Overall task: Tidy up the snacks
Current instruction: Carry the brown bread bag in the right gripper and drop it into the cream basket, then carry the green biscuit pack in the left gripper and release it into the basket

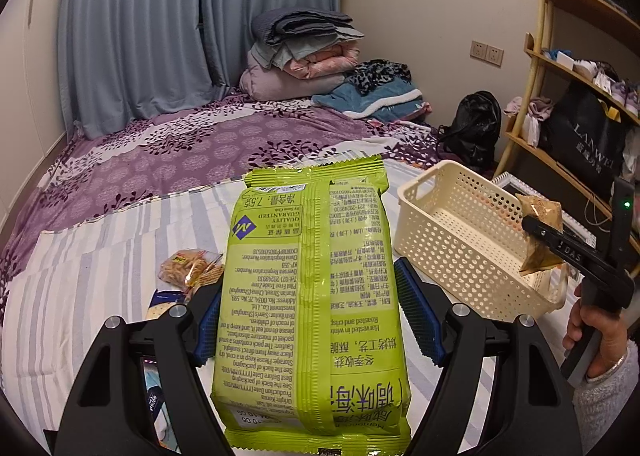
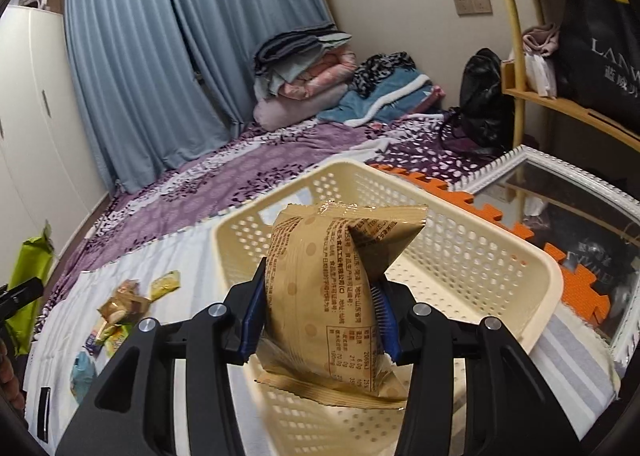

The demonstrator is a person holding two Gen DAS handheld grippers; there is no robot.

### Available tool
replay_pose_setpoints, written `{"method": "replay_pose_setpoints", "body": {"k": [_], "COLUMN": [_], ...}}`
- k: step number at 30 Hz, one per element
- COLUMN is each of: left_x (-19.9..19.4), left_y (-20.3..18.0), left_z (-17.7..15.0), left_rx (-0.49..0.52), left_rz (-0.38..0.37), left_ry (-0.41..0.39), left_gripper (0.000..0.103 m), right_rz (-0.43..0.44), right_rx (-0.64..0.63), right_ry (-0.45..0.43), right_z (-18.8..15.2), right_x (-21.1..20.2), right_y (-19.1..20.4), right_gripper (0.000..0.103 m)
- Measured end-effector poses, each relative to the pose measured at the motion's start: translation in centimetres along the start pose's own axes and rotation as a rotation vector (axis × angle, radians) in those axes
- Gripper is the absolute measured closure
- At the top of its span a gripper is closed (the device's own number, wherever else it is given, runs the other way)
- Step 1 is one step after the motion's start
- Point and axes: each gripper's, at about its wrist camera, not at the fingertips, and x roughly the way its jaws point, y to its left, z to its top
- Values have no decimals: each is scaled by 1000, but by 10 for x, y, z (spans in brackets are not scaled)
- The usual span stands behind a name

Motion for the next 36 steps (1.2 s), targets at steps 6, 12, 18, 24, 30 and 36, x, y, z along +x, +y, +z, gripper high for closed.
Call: {"method": "replay_pose_setpoints", "body": {"k": [6, 12, 18, 24, 30, 36], "left_x": [7, 16, 27, 39, 52, 66], "left_y": [-22, -45, -68, -99, -133, -170], "left_z": [2, 5, 11, 21, 31, 43], "left_rx": [48, 97, 142, 191, 242, 285], "left_rz": [5, 6, -12, -41, -76, -116], "left_ry": [8, 15, 22, 22, 23, 27], "left_gripper": [26, 26, 26, 26, 26, 26], "right_rz": [-20, -16, -45, -61, -70, -86], "right_rx": [18, 31, 3, -13, -5, 3], "right_ry": [-19, -44, -79, -100, -99, -88], "right_z": [-5, -8, -8, -9, -10, -9], "right_x": [-4, -13, -22, -29, -32, -34], "right_y": [-9, -16, -19, -27, -39, -52], "right_gripper": [45, 44, 36, 36, 33, 33]}}
